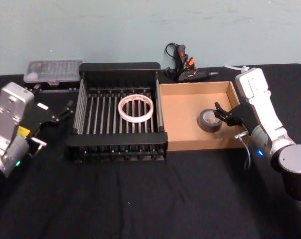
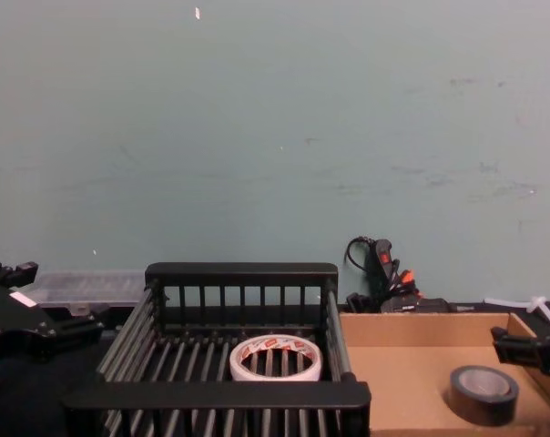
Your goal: Pick up the white tape and place it into the black box , Pick up the silver tape and place it into the brown box.
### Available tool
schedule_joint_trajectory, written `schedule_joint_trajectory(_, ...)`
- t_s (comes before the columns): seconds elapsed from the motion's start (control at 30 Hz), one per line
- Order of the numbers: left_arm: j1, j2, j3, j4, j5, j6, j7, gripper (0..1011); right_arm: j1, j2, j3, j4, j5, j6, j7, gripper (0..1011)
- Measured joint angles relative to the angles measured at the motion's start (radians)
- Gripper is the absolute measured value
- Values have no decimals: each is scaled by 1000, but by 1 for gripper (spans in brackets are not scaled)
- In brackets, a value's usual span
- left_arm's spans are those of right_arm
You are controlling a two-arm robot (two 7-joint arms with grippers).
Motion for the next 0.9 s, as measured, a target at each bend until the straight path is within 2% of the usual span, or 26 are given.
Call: schedule_joint_trajectory(0.9, 0, 0, 0, 0, 0, 0, 0, 1001, 0, 0, 0, 0, 1, 0, 0, 1002)
